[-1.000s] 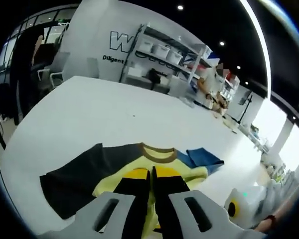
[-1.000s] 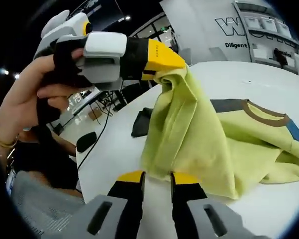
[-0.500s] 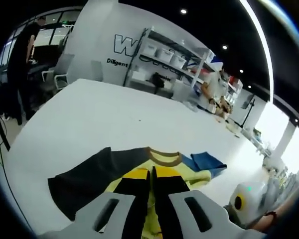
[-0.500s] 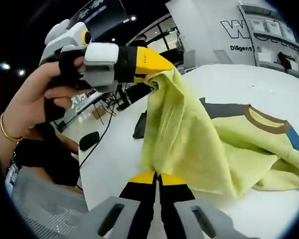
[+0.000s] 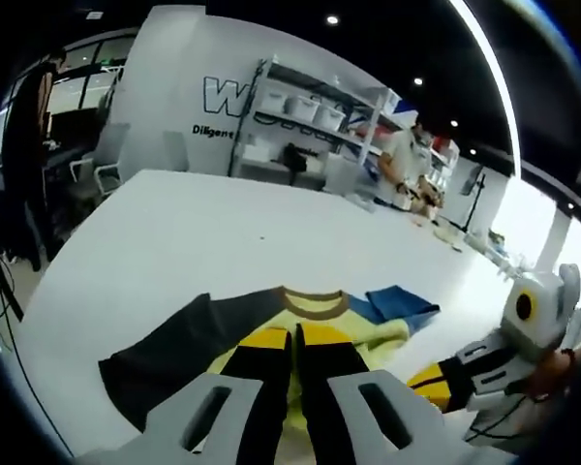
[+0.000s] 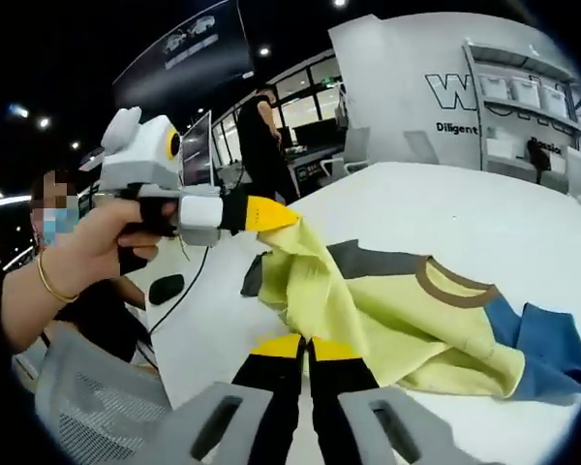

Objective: Fold the garment on the visible template until the final outline fits inside the template.

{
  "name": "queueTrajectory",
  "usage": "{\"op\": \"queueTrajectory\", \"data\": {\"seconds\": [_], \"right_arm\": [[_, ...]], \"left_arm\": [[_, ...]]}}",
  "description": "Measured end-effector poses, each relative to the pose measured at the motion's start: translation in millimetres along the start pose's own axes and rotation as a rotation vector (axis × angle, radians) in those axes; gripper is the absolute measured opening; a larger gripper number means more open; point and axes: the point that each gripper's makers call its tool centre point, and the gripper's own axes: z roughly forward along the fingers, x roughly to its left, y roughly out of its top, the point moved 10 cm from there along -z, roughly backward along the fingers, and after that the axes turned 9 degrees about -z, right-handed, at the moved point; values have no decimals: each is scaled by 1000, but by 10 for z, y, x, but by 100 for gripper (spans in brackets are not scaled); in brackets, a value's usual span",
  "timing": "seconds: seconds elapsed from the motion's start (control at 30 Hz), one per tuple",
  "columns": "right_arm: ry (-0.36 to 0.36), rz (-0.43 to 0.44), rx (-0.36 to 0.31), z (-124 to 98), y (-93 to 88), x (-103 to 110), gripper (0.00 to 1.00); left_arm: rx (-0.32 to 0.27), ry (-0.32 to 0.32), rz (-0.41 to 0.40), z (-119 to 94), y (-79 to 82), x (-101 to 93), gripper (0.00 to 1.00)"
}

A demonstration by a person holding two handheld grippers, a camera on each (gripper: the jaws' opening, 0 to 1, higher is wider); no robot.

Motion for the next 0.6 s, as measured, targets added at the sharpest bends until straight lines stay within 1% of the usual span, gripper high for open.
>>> {"op": "queueTrajectory", "data": {"seconds": [0.17, 0.27, 0.33, 0.37, 0.5, 0.57, 0.6], "right_arm": [[-33, -4, -44, -164, 183, -82, 0], [-69, -42, -64, -256, 294, -122, 0], [-71, -44, -74, -305, 338, -139, 0], [-71, -45, -79, -316, 347, -146, 0], [-79, -45, -63, -302, 311, -171, 0], [-65, -9, -62, -306, 304, -171, 0], [-63, -6, -66, -310, 310, -169, 0]], "left_arm": [[-20, -28, -3, -36, 21, -53, 0], [-32, -50, -3, -65, 26, -95, 0], [-41, -67, 11, -80, 29, -119, 0], [-41, -69, 13, -82, 29, -122, 0], [-35, -66, 28, -82, 13, -114, 0], [-32, -56, 40, -84, 0, -102, 0], [-31, -55, 48, -85, -3, -99, 0]]}}
